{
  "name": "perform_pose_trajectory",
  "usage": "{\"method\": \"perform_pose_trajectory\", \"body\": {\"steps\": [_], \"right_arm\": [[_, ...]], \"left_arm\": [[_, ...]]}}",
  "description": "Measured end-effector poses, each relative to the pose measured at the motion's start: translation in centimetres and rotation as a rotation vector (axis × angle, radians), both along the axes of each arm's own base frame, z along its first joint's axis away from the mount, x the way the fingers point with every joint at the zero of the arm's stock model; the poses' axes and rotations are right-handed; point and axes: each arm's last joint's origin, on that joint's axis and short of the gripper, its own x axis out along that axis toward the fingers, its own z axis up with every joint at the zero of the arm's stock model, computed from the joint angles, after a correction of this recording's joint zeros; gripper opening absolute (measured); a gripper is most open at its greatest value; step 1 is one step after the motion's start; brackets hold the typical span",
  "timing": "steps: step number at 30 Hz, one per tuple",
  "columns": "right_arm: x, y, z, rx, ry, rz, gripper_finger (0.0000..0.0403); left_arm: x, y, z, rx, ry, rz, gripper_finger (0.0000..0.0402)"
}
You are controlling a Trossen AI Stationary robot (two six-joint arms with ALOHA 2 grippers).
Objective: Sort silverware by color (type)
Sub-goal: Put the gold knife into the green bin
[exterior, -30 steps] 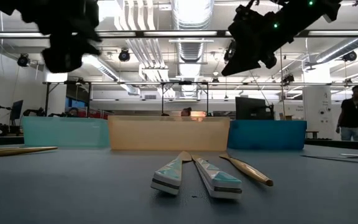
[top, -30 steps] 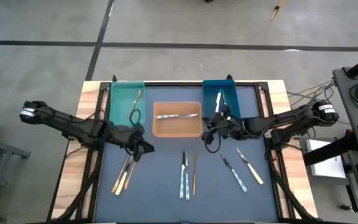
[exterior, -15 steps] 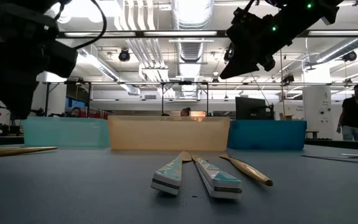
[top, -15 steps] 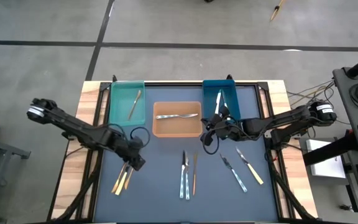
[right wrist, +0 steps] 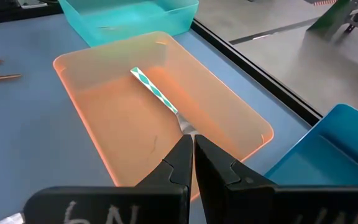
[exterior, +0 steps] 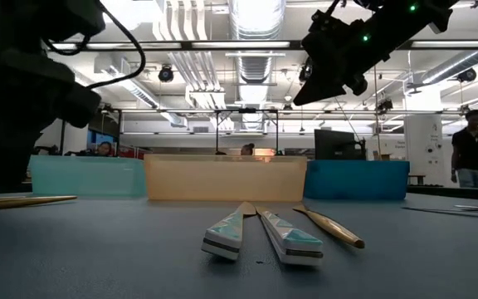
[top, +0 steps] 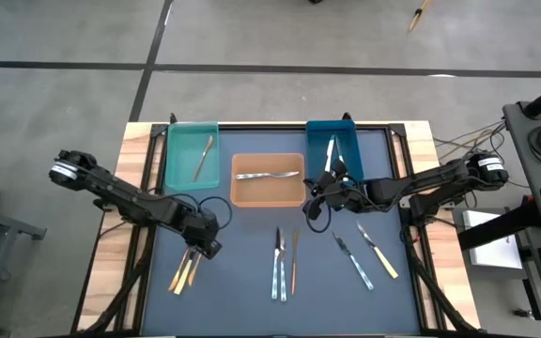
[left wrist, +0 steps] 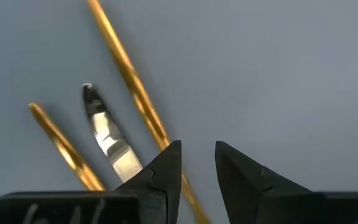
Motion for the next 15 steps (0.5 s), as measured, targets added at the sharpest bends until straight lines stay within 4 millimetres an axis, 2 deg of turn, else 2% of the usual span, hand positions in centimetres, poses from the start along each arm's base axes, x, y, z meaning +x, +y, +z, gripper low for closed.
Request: {"method": "perform_pose_trajectory", "body": {"steps": [5,9,15], "right_arm": [[0.0,0.0,0.0,0.006,-0.009,-0.004,0.0009],[0.1,0.0,0.1,0.007,-0.016,-0.004,0.0009],[0.1,0.0,0.1,0.008,-0.021,-0.004,0.0009]], "left_arm": [[1.6,-1.0,1.5,0.029,0.004,-0.037,0.0080],[2.3,-1.7,2.4,0.169,0.061,-0.099,0.0080],[2.5,-1.9,1.5,0.237,0.165,-0.122,0.0080]]}}
